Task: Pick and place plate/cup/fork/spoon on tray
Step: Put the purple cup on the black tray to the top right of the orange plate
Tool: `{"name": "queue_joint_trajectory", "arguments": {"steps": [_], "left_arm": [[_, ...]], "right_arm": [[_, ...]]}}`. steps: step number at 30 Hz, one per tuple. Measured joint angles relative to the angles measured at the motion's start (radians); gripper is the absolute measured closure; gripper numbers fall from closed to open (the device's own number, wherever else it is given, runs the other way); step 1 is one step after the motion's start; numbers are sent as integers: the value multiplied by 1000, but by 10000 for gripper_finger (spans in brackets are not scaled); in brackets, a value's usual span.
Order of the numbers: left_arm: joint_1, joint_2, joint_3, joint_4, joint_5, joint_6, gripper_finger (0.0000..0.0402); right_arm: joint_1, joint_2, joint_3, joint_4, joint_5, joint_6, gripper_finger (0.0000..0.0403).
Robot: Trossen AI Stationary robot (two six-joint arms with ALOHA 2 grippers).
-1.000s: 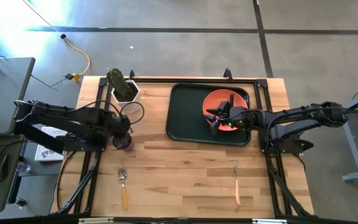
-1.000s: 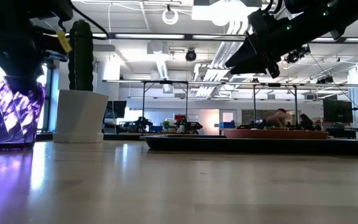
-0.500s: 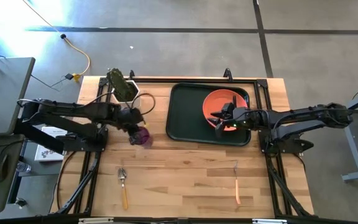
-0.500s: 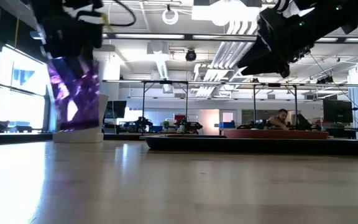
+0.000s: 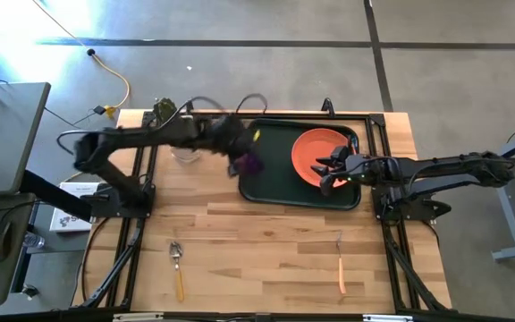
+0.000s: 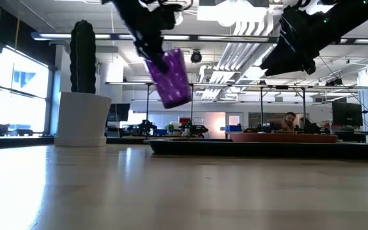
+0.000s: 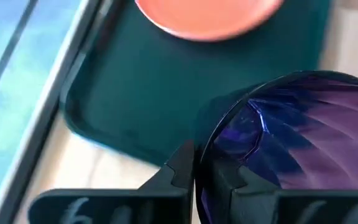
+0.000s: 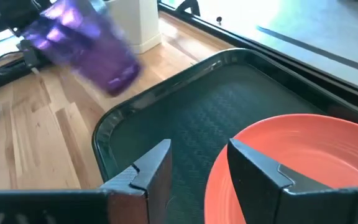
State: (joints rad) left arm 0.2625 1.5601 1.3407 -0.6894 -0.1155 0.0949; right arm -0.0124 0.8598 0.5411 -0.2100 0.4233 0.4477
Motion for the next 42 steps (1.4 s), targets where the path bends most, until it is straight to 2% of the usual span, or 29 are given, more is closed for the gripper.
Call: {"name": "queue_joint_trajectory", "arguments": {"steps": [5,11,17,20,26,37,42], "left_arm": [[118,173,174,9,21,39,391],[211,359,329,7,31,38,390],[265,465,414,4,152,32,390],[284,503,442,3,203,14,390],[310,542,454,-4,204,-35,374],[315,542,455,-15,203,-39,295],[320,542,455,-6,203,-39,272]], "right_arm": [[0,-3,0,-57,43,-3,253],[-1,-4,0,-71,101,-37,253],[-1,-4,0,-78,113,-56,253],[-1,-3,0,-87,148,-56,253],[-1,-3,0,-86,170,-48,253],[-1,-3,0,-71,171,-37,253],[-1,-3,0,-70,170,-26,253]]}}
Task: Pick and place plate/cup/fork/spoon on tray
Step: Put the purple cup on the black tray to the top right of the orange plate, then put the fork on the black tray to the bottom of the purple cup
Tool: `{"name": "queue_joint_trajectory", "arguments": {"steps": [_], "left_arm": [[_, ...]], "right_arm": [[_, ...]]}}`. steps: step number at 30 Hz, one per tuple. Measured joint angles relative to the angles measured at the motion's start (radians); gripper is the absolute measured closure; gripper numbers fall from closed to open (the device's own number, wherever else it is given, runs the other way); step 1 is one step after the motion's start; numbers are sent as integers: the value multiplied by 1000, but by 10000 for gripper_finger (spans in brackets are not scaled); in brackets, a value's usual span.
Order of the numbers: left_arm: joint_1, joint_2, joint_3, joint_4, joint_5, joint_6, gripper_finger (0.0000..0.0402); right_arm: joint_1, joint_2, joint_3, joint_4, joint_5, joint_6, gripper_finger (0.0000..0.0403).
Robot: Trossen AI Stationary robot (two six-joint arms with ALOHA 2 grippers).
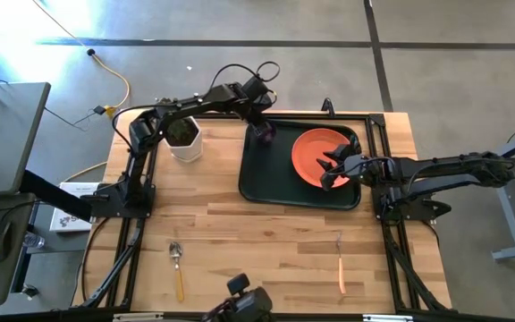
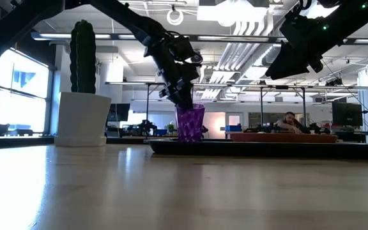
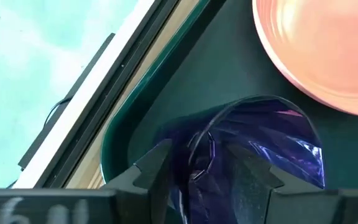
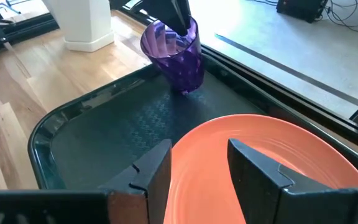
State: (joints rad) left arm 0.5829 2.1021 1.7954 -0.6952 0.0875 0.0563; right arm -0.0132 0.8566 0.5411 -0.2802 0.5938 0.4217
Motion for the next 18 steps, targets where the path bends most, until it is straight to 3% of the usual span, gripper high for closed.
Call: {"name": "queue_joint_trajectory", "arguments": {"steps": [9,18], "left_arm": [[36,-8,0,38,-21,-18,268],[36,-103,0,74,-31,13,268]], "right_arm": [[0,0,0,0,-1,8,253],[0,0,0,5,-3,107,253]]}}
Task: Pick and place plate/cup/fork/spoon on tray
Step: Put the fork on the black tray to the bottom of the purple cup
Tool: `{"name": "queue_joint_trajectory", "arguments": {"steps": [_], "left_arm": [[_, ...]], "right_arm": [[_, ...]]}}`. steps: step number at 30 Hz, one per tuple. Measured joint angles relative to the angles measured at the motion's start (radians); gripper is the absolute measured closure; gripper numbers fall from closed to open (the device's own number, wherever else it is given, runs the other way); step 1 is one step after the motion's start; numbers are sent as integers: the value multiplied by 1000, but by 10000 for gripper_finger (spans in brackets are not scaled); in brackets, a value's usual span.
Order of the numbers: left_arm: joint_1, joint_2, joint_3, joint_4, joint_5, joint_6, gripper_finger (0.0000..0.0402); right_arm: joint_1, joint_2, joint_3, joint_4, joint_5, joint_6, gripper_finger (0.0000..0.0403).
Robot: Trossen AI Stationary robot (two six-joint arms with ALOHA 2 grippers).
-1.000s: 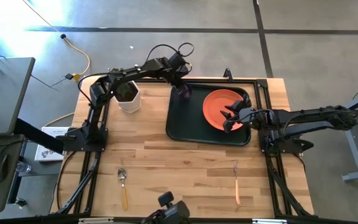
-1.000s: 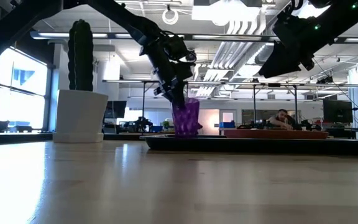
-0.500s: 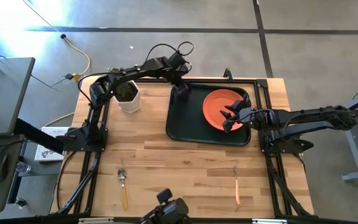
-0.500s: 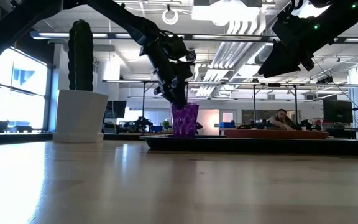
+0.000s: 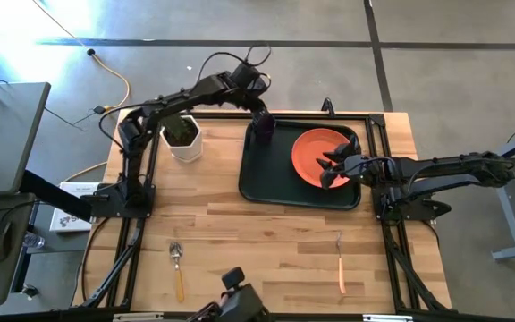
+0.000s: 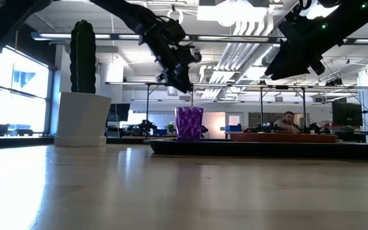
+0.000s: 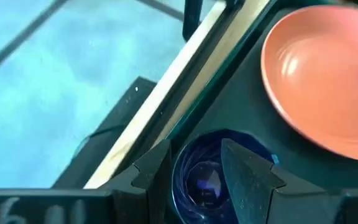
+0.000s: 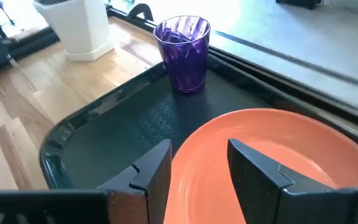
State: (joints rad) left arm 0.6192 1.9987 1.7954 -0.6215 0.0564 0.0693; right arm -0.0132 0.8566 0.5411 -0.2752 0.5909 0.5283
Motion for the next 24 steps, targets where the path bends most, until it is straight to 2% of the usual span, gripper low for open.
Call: {"name": "queue_joint_trajectory", "arguments": {"steps": [5,8,12,17,24], "left_arm": [[-26,-83,-22,-25,18,21,268],[-81,-155,-132,73,22,21,268],[-185,-269,-338,210,17,40,268],[-323,-404,-568,378,11,63,268],[-457,-496,-754,456,-45,-4,268]], "right_arm": [[0,2,0,11,-21,123,253],[17,23,0,10,-81,200,253],[80,69,0,10,-217,271,253],[190,85,0,-24,-343,278,253],[282,82,0,-162,-526,257,253]]}}
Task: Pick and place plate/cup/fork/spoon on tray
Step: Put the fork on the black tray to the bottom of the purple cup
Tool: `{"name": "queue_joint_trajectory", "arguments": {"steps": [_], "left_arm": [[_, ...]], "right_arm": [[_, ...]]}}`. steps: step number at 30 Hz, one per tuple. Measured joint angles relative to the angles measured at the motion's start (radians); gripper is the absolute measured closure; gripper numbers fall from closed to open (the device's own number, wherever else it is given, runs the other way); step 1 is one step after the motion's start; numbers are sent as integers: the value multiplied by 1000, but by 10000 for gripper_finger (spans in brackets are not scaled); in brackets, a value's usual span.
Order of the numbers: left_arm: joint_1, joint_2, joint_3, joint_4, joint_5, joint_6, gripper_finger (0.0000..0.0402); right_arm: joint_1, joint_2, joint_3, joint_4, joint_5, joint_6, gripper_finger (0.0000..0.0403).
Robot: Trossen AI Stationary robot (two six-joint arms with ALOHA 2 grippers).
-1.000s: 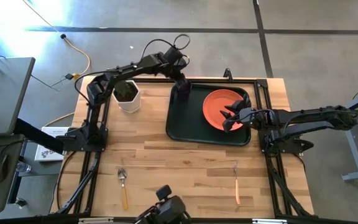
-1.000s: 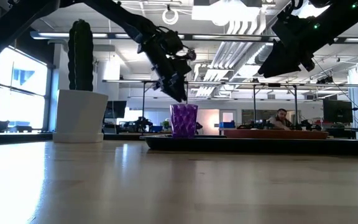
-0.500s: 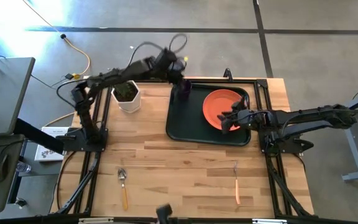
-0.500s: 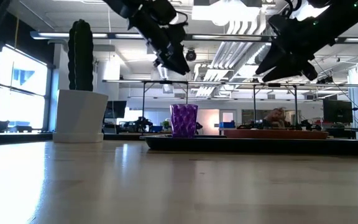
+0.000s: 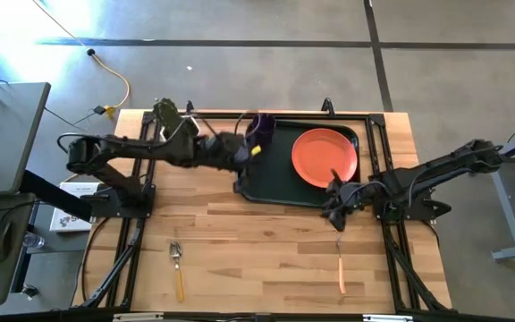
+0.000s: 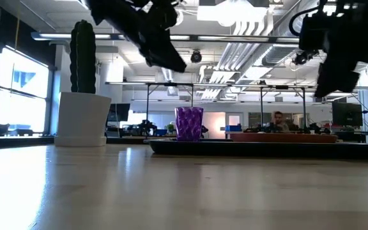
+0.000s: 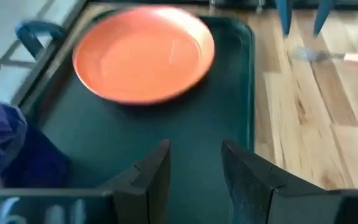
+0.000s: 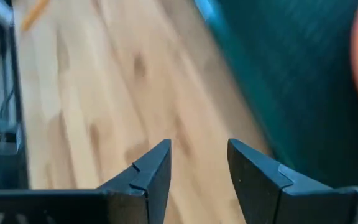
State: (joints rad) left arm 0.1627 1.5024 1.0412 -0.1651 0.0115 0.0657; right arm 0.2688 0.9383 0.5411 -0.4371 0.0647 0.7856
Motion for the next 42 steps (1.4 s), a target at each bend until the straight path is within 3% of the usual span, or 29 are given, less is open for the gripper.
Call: {"name": "queue_joint_trajectory", "arguments": {"steps": [4,8,13,15,19,27,35,42], "left_arm": [[-54,4,-99,106,-77,-57,268],[-86,19,-166,215,-116,-123,268],[-126,21,-190,252,-164,-170,268],[-148,23,-196,268,-199,-179,268],[-205,23,-198,276,-252,-186,268],[-337,23,-198,263,-321,-218,268],[-453,23,-198,219,-435,-237,268],[-445,23,-198,247,-475,-214,268]], "right_arm": [[17,26,21,-58,-49,1,253],[57,108,146,-186,-66,-48,253],[129,258,323,-394,59,-253,254],[157,314,350,-460,63,-374,253],[203,416,356,-501,82,-554,253],[225,563,356,-523,-15,-611,254],[292,582,356,-553,-11,-611,254],[355,582,318,-556,4,-738,253]]}}
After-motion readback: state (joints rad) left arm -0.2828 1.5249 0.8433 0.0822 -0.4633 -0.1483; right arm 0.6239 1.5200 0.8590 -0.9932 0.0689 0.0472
